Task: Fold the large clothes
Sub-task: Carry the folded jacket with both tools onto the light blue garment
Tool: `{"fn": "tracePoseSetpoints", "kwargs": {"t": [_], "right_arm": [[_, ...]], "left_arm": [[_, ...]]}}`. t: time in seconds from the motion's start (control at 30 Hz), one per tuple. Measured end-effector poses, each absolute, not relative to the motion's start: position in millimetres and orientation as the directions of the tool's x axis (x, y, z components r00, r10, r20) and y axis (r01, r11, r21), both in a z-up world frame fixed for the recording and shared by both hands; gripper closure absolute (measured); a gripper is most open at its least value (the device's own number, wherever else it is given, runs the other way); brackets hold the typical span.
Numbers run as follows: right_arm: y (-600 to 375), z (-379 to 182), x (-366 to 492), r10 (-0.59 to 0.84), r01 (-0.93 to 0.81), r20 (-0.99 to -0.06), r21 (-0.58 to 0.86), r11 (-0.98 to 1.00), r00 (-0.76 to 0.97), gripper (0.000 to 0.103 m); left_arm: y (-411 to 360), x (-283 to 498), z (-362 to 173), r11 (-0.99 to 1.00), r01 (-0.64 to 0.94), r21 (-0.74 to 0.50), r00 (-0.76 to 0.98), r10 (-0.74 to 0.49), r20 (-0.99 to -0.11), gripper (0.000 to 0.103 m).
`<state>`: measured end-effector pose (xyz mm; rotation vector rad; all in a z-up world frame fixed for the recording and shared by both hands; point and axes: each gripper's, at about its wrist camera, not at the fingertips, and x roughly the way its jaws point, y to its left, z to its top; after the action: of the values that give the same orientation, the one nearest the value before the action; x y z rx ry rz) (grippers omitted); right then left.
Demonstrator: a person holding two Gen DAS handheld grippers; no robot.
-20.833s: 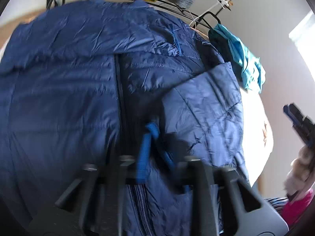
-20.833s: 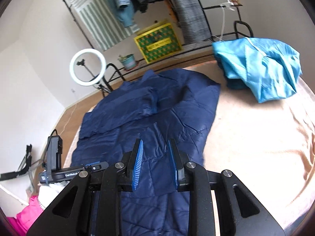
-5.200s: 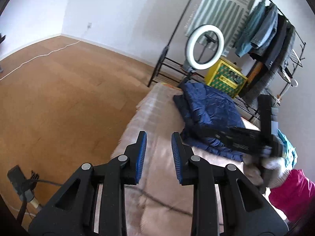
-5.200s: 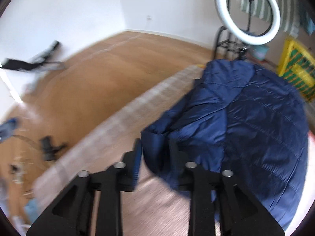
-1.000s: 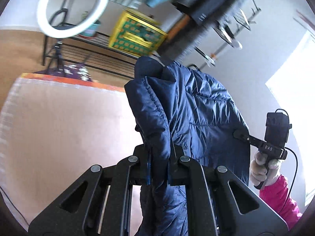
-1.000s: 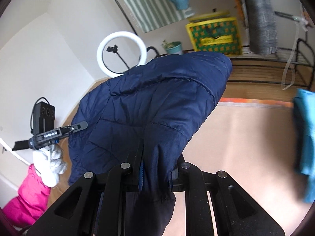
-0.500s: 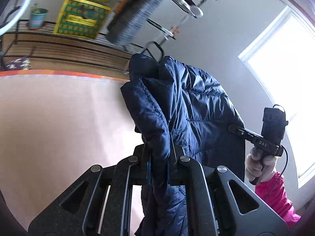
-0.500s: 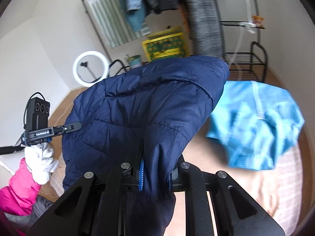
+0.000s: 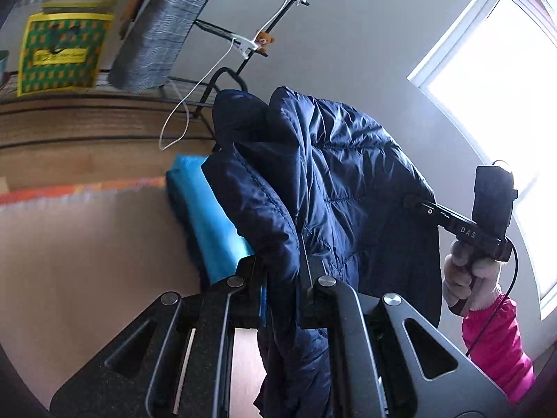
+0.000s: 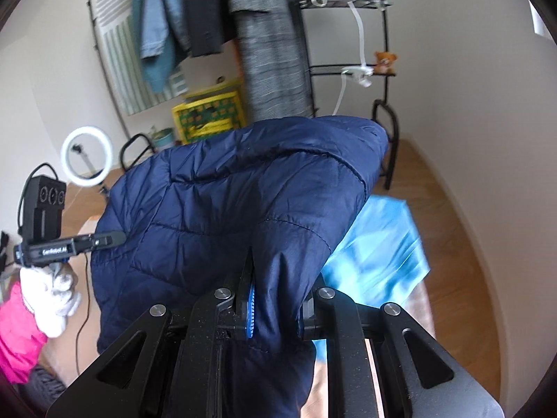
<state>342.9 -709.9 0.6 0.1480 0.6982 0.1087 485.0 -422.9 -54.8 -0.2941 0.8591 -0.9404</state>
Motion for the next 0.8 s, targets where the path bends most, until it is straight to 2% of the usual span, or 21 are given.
{"fn": "tracePoseSetpoints", "kwargs": {"t": [0.27,0.43,0.6,0.7,0.77,0.8], "right_arm": [[-764,-10,419,0.072,-0.02,-0.619,0.091,0.996,0.782,0.089],[-778,-44,464,0.006,0.01,-0.64,0.021,1.0,0.768,0.088],[-792,-87,501,-0.128,0.138,-0.723,-0.046,0.989,0.679,0.07],[-814,-79,485,-0.121,0.204,-0.692,0.038,0.978,0.712,0.066],[-828,-68,457,-0.111,0.231,-0.651,0.103,0.967,0.751,0.051],[-837,-65,440,-0.105,0.253,-0.64,0.144,0.957,0.761,0.047]], "left_arm": [[-478,542,-75,0.592,0.575,-0.564,0.331,-0.799,-0.502,0.095],[-496,560,-117,0.669,0.541,-0.51,0.383,-0.736,-0.559,0.095],[-492,572,-150,0.706,0.473,-0.527,0.383,-0.704,-0.599,0.095],[-494,568,-152,0.718,0.485,-0.499,0.39,-0.689,-0.611,0.095],[-494,567,-152,0.715,0.482,-0.506,0.388,-0.692,-0.609,0.095],[-495,567,-151,0.715,0.481,-0.507,0.388,-0.692,-0.609,0.095]]}}
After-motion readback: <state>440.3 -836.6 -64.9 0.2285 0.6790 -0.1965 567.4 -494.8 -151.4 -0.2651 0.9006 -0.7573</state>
